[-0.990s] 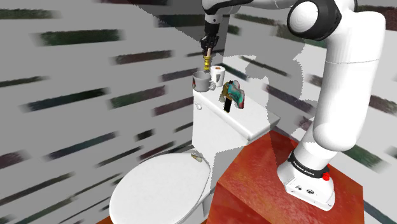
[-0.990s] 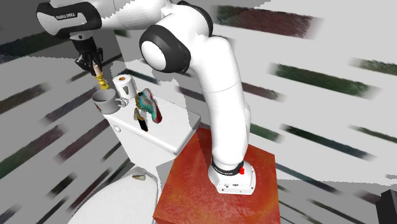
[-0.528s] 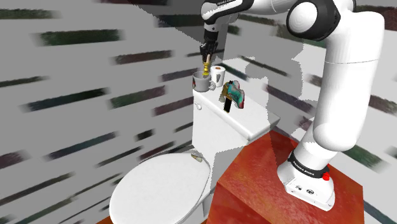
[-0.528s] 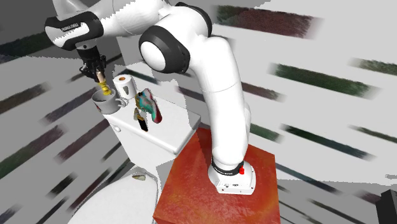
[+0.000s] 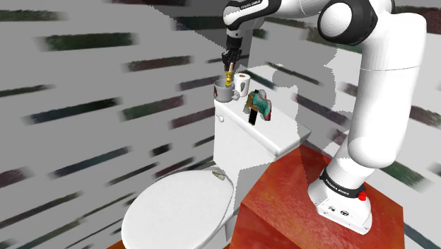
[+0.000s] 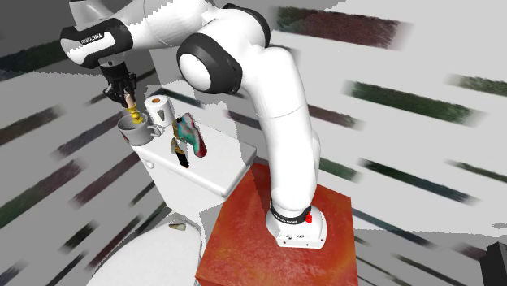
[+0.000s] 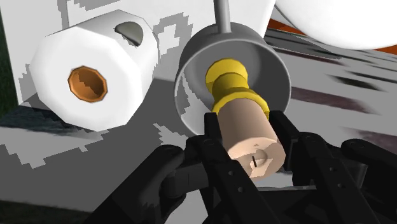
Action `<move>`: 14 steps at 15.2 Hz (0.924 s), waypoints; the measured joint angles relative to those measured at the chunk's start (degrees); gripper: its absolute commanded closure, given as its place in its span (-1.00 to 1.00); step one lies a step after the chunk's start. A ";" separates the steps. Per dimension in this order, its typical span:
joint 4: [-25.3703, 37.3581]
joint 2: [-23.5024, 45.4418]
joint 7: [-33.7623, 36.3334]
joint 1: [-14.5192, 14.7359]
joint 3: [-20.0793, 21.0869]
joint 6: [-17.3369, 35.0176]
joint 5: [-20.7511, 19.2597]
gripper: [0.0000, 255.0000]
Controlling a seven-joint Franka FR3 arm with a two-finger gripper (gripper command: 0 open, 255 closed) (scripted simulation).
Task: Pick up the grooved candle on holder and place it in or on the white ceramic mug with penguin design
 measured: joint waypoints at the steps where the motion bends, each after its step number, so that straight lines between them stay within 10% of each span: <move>1: 0.00 0.00 0.00 0.00 0.00 0.00 0.00 -1.00; 14: 4.73 -1.64 0.35 0.06 -0.18 -6.27 -0.49 -1.00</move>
